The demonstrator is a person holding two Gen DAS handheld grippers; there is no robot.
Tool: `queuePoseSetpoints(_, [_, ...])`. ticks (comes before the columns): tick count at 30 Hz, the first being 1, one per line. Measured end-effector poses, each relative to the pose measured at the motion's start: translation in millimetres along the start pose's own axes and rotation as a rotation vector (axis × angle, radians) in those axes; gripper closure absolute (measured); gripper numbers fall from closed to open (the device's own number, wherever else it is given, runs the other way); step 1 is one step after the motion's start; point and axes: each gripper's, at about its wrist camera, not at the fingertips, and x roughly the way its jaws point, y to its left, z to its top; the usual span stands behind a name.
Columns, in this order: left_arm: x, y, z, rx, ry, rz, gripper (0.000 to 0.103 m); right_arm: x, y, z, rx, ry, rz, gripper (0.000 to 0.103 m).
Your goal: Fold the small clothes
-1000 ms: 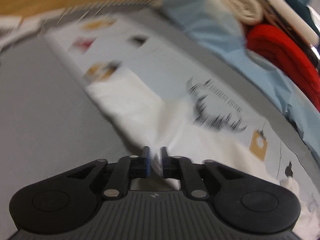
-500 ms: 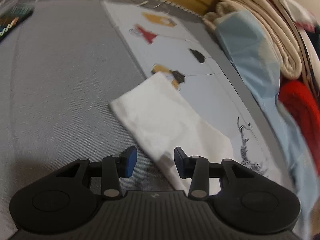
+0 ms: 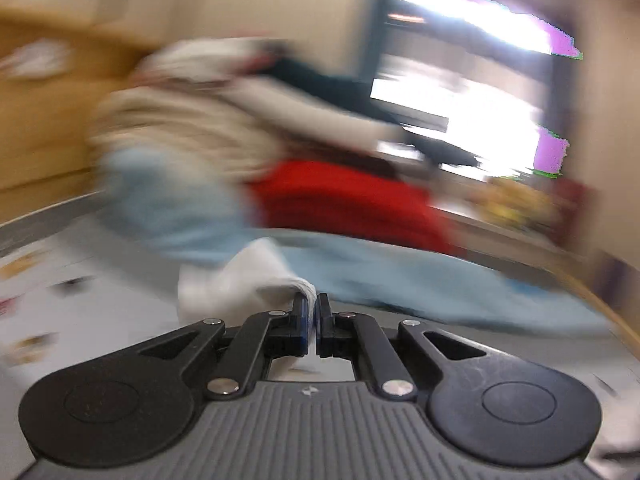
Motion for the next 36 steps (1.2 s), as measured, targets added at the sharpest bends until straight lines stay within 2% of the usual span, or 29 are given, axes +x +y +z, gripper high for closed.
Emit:
queuePoseSetpoints(2, [-2.7, -72.8, -20.0, 0.045, 0.076, -0.166, 0.099, -2.6, -6.9, 2.1, 0.024, -0.013, -0.015, 0.086])
queuePoseSetpoints(3, [-1.0, -104.5, -35.4, 0.053, 0.143, -0.261, 0.096, -3.9, -10.6, 3.4, 0.037, -0.022, -0.029, 0.086])
queuePoseSetpoints(4, [0.4, -126.7, -48.4, 0.073, 0.206, -0.323, 0.091, -5.3, -16.3, 5.3, 0.056, -0.033, -0.048, 0.086])
queuePoseSetpoints(6, [0.4, -163.7, -72.6, 0.110, 0.334, -0.373, 0.091, -6.7, -26.8, 8.1, 0.094, -0.047, -0.073, 0.086])
queuePoseSetpoints(8, [-4.9, -177.6, -82.1, 0.142, 0.413, -0.384, 0.091, -7.4, -39.2, 10.4, 0.140, -0.053, -0.089, 0.086])
queuePoseSetpoints(10, [-9.2, -171.8, -76.4, 0.163, 0.427, -0.327, 0.091, -5.4, -49.4, 10.1, 0.172, -0.040, -0.088, 0.086])
queuePoseSetpoints(12, [-3.5, -151.8, -64.5, 0.129, 0.434, -0.257, 0.088, -1.1, -55.4, 8.3, 0.183, -0.023, -0.080, 0.086])
queuePoseSetpoints(15, [13.4, -108.6, -48.0, 0.070, 0.402, -0.120, 0.083, 8.9, -59.8, 7.6, 0.191, 0.011, -0.059, 0.086])
queuePoseSetpoints(17, [28.0, -74.6, -55.6, 0.051, 0.386, -0.017, 0.082, 19.9, -65.6, 4.5, 0.202, 0.032, -0.034, 0.085])
queuePoseSetpoints(20, [60.3, -34.0, -78.4, -0.014, 0.518, 0.098, 0.082, 40.4, -78.3, -2.7, 0.234, 0.080, -0.051, 0.085])
queuePoseSetpoints(23, [89.8, 5.5, -86.4, -0.193, 0.599, 0.113, 0.082, 64.8, -88.1, -10.3, 0.270, 0.143, -0.033, 0.081])
queuePoseSetpoints(25, [97.7, 21.6, -90.5, -0.259, 0.614, 0.139, 0.082, 75.8, -89.0, -14.6, 0.295, 0.171, -0.010, 0.080])
queuePoseSetpoints(26, [102.2, 28.8, -92.8, -0.291, 0.622, 0.151, 0.080, 80.4, -86.5, -15.6, 0.294, 0.182, 0.004, 0.076])
queuePoseSetpoints(27, [98.4, 36.0, -96.0, -0.316, 0.629, 0.152, 0.076, 83.9, -83.0, -16.3, 0.281, 0.192, 0.016, 0.068])
queuePoseSetpoints(28, [101.5, 40.5, -100.1, -0.345, 0.637, 0.144, 0.069, 87.2, -77.8, -16.3, 0.257, 0.201, 0.019, 0.065])
queuePoseSetpoints(29, [105.1, 43.2, -105.0, -0.369, 0.644, 0.131, 0.065, 90.0, -71.9, -17.0, 0.223, 0.205, 0.010, 0.064])
queuePoseSetpoints(31, [111.0, 48.8, -108.7, -0.392, 0.660, 0.133, 0.064, 93.7, -64.0, -16.9, 0.168, 0.194, -0.015, 0.064])
queuePoseSetpoints(32, [114.6, 49.9, -111.8, -0.400, 0.667, 0.134, 0.064, 93.6, -61.8, -16.0, 0.151, 0.186, -0.023, 0.066])
queuePoseSetpoints(36, [120.2, 52.3, -121.5, -0.399, 0.678, 0.136, 0.064, 89.5, -55.7, -15.4, 0.097, 0.153, -0.076, 0.099])
